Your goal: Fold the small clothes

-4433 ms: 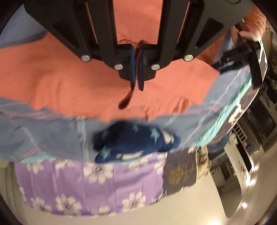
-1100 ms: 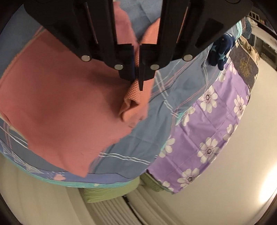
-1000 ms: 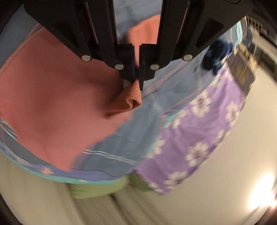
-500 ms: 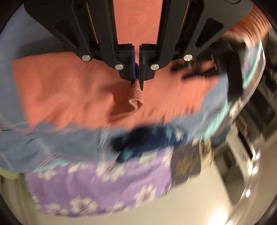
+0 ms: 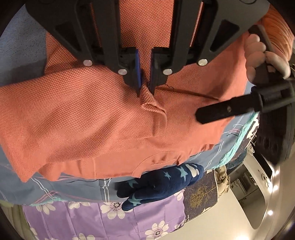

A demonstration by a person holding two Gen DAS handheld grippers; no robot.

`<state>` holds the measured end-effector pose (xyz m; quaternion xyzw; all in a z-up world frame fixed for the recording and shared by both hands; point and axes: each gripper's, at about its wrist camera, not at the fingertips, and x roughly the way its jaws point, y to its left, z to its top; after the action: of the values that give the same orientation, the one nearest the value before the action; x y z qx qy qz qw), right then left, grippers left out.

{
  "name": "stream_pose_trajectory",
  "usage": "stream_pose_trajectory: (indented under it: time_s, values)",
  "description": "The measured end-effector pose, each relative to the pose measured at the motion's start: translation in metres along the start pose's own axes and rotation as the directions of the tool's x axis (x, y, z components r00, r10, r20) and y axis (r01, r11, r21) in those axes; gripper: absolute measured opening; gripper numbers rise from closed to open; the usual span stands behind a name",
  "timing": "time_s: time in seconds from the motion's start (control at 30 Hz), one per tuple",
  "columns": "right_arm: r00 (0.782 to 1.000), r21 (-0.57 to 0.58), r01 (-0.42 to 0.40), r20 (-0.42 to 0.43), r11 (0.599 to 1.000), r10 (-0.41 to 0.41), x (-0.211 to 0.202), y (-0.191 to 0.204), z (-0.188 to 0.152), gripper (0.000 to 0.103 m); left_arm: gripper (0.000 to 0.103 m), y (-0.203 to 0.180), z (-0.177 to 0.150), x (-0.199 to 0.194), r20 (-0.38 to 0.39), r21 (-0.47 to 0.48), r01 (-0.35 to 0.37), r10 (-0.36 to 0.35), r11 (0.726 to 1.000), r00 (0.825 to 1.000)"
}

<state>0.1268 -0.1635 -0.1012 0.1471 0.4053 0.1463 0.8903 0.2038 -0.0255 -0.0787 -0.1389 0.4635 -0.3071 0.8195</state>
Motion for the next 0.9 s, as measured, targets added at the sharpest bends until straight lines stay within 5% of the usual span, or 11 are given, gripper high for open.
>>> stream_pose_trajectory:
  time_s: [0.23, 0.33, 0.37, 0.9]
  values:
    - [1.000, -0.003, 0.005, 0.003, 1.000, -0.005, 0.002, 0.001, 0.002, 0.010, 0.055, -0.017, 0.019, 0.046, -0.083, -0.089, 0.039, -0.047, 0.995, 0.995]
    - [1.000, -0.008, 0.009, 0.008, 1.000, -0.009, 0.001, 0.002, 0.002, 0.010, 0.010, -0.026, 0.021, 0.060, -0.110, -0.057, -0.016, 0.009, 0.998, 0.994]
    - [1.000, -0.009, 0.011, 0.011, 1.000, -0.010, 0.001, 0.002, 0.002, 0.010, 0.004, -0.028, 0.021, 0.062, -0.112, -0.041, -0.027, 0.023, 0.999, 0.993]
    - [0.989, -0.069, 0.033, 0.148, 0.997, -0.022, -0.047, 0.015, 0.008, 0.021, 0.003, -0.071, 0.063, -0.034, 0.111, 0.181, -0.086, 0.066, 0.980, 0.992]
